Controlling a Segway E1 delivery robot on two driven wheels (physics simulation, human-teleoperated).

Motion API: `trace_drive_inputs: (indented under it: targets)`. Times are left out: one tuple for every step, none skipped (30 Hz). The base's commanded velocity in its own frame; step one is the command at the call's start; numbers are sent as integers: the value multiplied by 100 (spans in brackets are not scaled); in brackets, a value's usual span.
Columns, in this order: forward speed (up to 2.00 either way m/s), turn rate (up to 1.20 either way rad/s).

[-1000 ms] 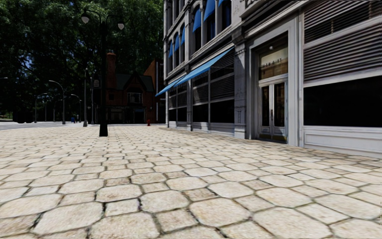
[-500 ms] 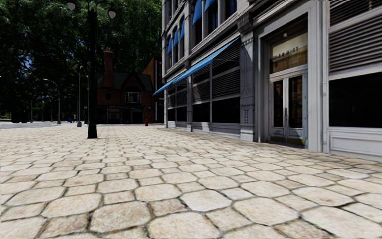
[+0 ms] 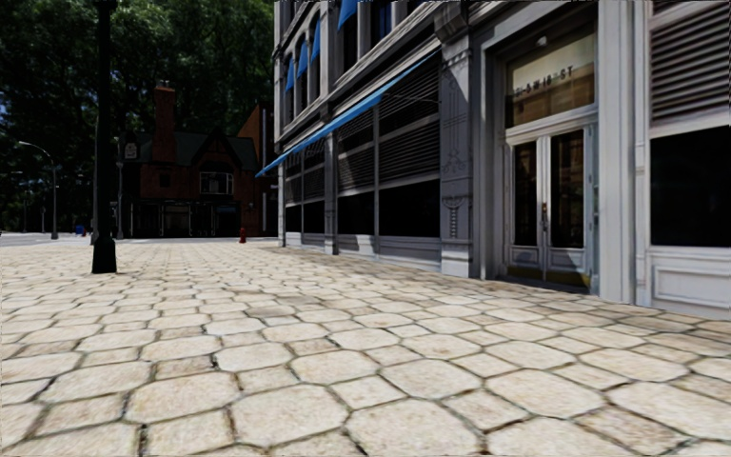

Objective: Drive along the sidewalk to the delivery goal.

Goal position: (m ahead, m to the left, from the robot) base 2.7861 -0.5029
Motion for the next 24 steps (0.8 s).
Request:
trace_drive_inputs:
  targets:
    - [200, -12]
    - [200, 0]
    - [200, 0]
    - [200, 0]
    - [200, 0]
    - [200, 0]
    - [200, 0]
    - [200, 0]
    - [200, 0]
    - [200, 0]
    - [200, 0]
    - [200, 0]
    - [200, -3]
    - [200, -23]
    - [200, -31]
    - [200, -32]
    - [200, -32]
    - [200, -33]
    - [200, -33]
    - [200, -33]
    - [200, -33]
    - [200, -33]
    - [200, -33]
    - [200, -33]
